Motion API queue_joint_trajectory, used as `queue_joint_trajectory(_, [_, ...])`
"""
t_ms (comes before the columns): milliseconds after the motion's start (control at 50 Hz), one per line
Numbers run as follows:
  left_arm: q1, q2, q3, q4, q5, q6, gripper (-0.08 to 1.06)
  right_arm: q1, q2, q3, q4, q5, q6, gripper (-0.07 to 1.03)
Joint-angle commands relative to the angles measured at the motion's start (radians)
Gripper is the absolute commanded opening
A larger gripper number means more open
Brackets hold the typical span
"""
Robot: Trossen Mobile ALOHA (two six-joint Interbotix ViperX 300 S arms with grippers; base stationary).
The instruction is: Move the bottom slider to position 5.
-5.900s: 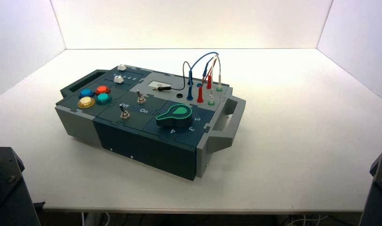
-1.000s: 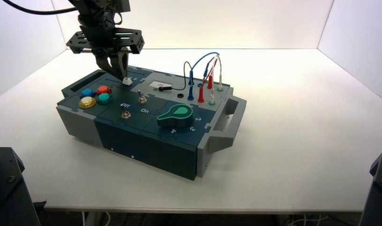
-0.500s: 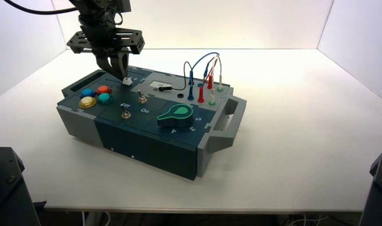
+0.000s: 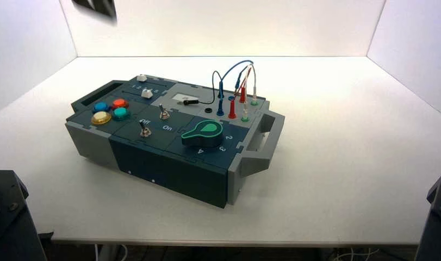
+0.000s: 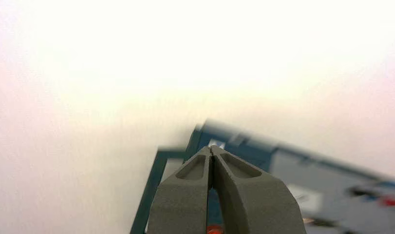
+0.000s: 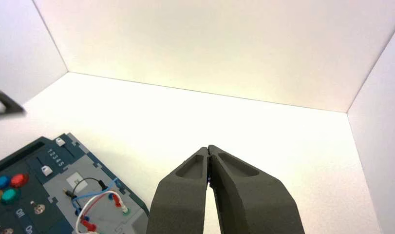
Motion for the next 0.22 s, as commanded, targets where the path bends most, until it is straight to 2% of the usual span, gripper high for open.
queue_joint_trajectory(20, [-0.035,-0.156,-0.003,-0.009,-0.005,-0.011,-0.03,0.002,0.009,-0.035,0.005,-0.006,0.000,-0.02])
queue_joint_trajectory(220, [-0.046,-0.322,0.028,-0.008,-0.026,-0.017,-0.03,0.002,0.026,-0.037,0.005,-0.002,-0.003,-0.02])
